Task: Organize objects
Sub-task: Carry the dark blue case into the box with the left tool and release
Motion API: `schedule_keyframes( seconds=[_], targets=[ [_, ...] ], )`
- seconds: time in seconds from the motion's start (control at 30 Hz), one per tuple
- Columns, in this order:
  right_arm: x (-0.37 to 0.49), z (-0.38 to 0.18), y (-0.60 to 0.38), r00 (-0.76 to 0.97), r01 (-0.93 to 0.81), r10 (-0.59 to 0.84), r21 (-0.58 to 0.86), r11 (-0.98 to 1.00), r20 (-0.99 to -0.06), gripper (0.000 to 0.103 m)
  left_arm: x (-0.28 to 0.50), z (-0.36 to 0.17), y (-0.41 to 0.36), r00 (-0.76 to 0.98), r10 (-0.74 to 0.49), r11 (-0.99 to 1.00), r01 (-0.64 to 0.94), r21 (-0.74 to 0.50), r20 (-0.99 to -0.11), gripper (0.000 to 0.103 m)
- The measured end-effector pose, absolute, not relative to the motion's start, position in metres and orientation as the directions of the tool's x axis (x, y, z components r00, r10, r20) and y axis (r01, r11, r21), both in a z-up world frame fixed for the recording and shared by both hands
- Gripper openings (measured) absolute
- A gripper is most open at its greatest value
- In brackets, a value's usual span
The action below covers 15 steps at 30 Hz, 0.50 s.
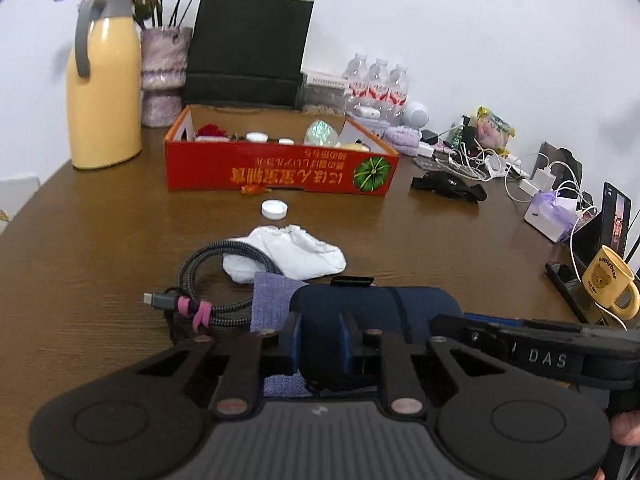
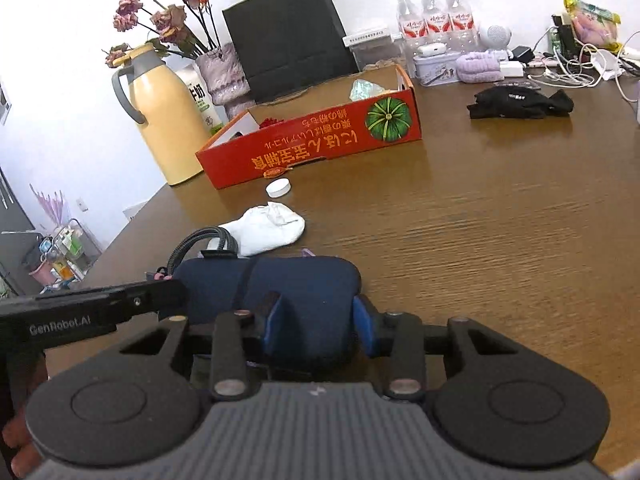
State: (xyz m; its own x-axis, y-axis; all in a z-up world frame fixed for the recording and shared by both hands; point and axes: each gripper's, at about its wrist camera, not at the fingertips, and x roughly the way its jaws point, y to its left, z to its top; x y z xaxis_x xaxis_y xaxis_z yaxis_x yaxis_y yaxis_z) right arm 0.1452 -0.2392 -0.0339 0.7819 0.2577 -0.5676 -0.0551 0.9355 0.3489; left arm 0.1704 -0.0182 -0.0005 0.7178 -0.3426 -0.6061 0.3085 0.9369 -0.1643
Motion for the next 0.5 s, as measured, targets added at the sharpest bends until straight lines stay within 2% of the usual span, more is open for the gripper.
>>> schedule_keyframes(
  seconds=[0.23,0.5],
  targets=[
    [0.156,-0.004,-0.245,0.841,-0.068,0.222,0.312,0.948,-0.493,0.039,0.187,0.021,-0.019,0.747,-0.383,0.923,0.329,-0.199,-0.543,0.017],
    [0.278,0.062,-0.26,0.89,-0.152,0.231,0.221,0.963,-0.393,0.039,0.324,0.063,-0.013,0.75,-0.438,0.898,0.338,-0.283,-0.496,0.017]
  ],
)
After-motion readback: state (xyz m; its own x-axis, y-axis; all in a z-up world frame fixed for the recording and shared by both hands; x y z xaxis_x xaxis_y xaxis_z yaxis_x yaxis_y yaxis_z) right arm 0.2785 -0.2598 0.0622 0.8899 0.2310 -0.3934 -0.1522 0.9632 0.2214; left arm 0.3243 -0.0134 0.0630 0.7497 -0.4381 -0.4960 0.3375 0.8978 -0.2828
